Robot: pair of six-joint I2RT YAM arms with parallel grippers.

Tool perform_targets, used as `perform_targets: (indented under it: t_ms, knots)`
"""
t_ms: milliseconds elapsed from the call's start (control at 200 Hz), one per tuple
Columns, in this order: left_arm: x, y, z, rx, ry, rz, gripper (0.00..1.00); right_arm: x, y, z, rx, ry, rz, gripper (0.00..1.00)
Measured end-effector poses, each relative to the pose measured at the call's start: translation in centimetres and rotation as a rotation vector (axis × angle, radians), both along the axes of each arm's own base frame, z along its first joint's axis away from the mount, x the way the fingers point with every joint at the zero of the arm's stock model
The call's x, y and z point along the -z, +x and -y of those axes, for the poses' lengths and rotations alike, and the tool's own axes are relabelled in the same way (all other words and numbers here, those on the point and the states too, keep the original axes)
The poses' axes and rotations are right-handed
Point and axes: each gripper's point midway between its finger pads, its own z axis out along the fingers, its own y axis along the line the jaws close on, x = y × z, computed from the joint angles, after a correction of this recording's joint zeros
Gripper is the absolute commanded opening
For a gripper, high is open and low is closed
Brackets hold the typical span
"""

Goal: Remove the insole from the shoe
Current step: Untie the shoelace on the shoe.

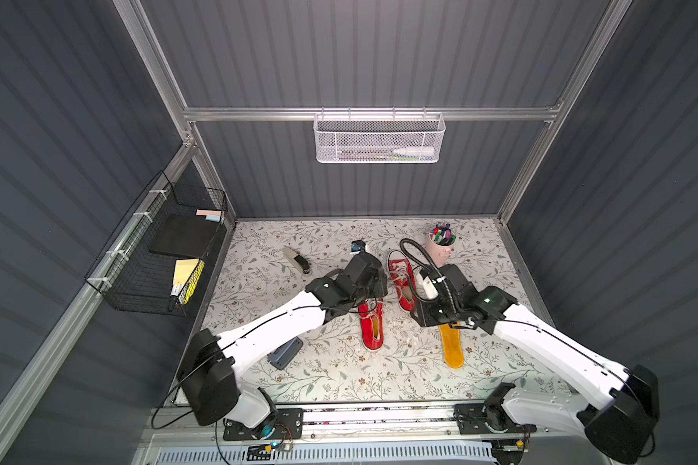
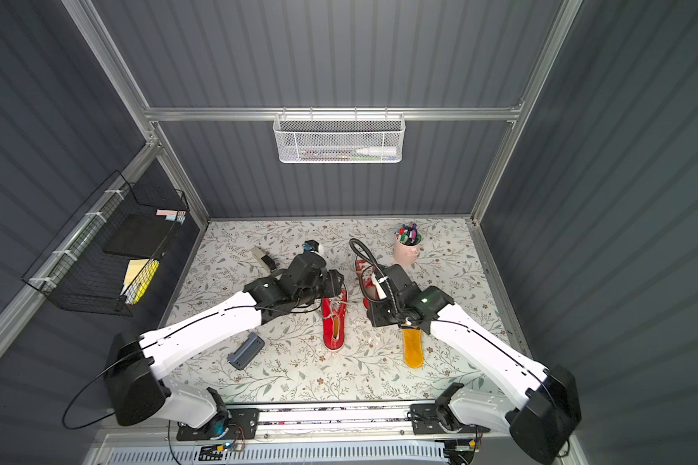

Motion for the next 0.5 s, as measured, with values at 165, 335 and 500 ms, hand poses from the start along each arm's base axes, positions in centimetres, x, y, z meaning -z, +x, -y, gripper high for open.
perform_targets:
  t_ms: [165, 335, 500]
  knots:
    - [8.9, -4.3, -3.1, 0.016, 0.114, -0.203, 0.67, 2.5, -1.2, -4.4, -0.138, 0.024, -0.166, 0.48]
    - [14.2, -7.8, -4.6, 0.043, 0.150, -0.369, 0.70, 3.7, -0.8, -6.6, -0.198, 0.048, -0.226, 0.48]
    - [15.1, -7.9, -3.5, 0.034, 0.102, -0.416, 0.70, 5.2, 0.0, -7.4, -0.207, 0.030, -0.254, 0.43]
